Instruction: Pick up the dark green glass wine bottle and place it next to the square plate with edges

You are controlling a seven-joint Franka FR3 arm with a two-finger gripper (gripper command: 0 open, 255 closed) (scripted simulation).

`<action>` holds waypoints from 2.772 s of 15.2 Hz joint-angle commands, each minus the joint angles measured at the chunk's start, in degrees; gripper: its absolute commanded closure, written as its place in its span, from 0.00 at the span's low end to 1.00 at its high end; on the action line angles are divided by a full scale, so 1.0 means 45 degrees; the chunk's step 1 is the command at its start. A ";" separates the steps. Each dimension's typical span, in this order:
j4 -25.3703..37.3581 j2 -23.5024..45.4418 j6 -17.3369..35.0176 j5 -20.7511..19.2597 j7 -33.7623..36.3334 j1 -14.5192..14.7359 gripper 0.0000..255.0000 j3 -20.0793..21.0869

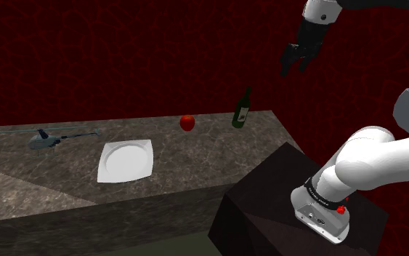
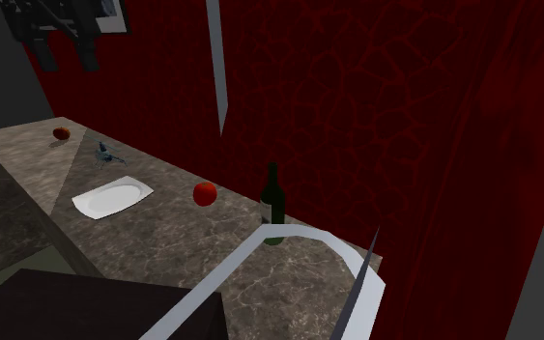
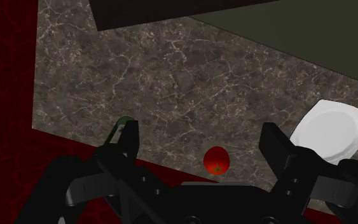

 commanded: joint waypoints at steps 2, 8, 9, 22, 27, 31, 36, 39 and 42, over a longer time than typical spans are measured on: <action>-0.0128 0.0236 0.0400 -0.0089 -0.0097 -0.0061 0.00 -0.0156; -0.0539 0.1976 0.2777 -0.0506 -0.0675 -0.0400 0.00 -0.1098; -0.0547 0.2317 0.3164 -0.0551 -0.0773 -0.0447 0.00 -0.1256; 0.0888 0.7708 0.7529 0.0019 -0.2454 -0.0827 0.00 -0.3180; 0.2184 1.0104 0.8660 0.1011 -0.3427 -0.1044 0.00 -0.3664; 0.3522 1.2076 0.9250 0.2018 -0.4259 -0.1417 0.00 -0.3798; 0.5589 1.4551 0.9588 0.3217 -0.5135 -0.2164 0.00 -0.3647; 0.7058 1.6041 0.9593 0.3791 -0.5498 -0.2710 0.00 -0.3453; 0.7745 1.6799 0.9663 0.4036 -0.5634 -0.2980 0.00 -0.3325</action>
